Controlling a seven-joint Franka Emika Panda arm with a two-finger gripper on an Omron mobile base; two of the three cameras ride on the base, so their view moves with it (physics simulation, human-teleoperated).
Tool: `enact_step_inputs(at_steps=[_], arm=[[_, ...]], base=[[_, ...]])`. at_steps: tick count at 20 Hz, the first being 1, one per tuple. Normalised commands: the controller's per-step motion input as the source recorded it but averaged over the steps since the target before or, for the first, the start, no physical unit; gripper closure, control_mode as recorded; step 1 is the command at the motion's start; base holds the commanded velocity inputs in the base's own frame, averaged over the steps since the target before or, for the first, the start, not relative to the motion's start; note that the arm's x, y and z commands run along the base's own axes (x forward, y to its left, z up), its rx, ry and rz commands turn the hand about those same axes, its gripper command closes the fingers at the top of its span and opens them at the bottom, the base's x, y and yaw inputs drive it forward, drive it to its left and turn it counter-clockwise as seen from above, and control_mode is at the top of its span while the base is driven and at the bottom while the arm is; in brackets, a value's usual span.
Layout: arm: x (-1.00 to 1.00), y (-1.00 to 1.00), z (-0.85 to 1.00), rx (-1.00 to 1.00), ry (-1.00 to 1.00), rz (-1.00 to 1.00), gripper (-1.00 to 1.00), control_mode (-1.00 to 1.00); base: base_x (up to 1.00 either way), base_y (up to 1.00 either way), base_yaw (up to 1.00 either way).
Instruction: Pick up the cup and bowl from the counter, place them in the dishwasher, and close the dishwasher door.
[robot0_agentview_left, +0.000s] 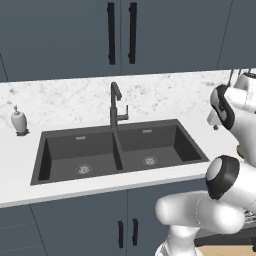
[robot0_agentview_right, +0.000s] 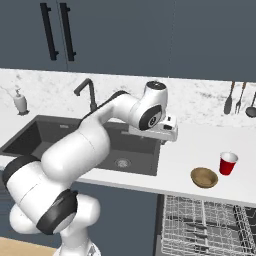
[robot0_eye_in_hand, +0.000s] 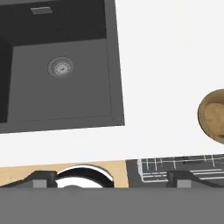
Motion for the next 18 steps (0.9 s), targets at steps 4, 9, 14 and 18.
enact_step_inputs(at_steps=[4,9,14,18], arm=[[0.03,-0.24,-0.53,0.00,0.03,0.00,-1.00,-1.00],[0.09,-0.41,-0.63,-0.02,0.08,0.00,-1.00,-1.00],[0.01,-0.38,-0.64,0.00,0.01,0.00,-1.00,-1.00],[0.28,-0.44,-0.15,0.00,0.00,0.00,-1.00,-1.00]], base=[[0.00,0.00,0.00],[0.00,0.00,0.00],[0.00,0.00,0.00],[0.00,0.00,0.00]])
